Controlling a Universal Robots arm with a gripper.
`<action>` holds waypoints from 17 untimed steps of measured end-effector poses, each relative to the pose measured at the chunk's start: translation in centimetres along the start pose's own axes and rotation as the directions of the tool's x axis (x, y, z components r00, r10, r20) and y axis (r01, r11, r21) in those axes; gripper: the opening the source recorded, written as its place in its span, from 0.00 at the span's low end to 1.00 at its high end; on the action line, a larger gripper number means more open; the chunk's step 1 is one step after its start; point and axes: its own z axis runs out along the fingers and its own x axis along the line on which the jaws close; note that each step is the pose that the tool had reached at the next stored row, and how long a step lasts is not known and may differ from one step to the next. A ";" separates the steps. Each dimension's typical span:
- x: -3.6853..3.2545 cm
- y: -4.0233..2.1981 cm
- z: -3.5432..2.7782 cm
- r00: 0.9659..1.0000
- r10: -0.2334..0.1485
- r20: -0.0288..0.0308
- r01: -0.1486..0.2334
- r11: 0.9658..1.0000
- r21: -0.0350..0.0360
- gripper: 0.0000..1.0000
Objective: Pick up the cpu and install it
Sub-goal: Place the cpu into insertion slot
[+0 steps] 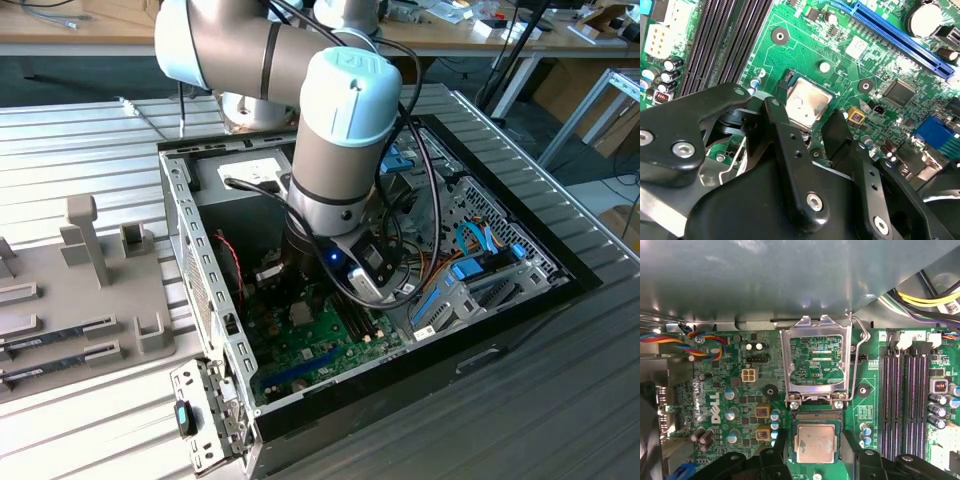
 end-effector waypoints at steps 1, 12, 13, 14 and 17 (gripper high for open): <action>0.00 -0.01 -0.12 1.000 0.000 0.000 0.000 1.000 0.000 0.55; -0.23 -0.04 -0.24 1.000 0.000 -0.002 0.000 1.000 -0.001 0.40; -0.23 -0.04 -0.24 1.000 0.000 -0.002 0.000 1.000 -0.001 0.40; -0.24 -0.04 -0.23 1.000 0.000 -0.002 0.000 1.000 -0.002 0.41; -0.24 -0.04 -0.24 1.000 0.000 -0.002 0.000 1.000 -0.002 0.46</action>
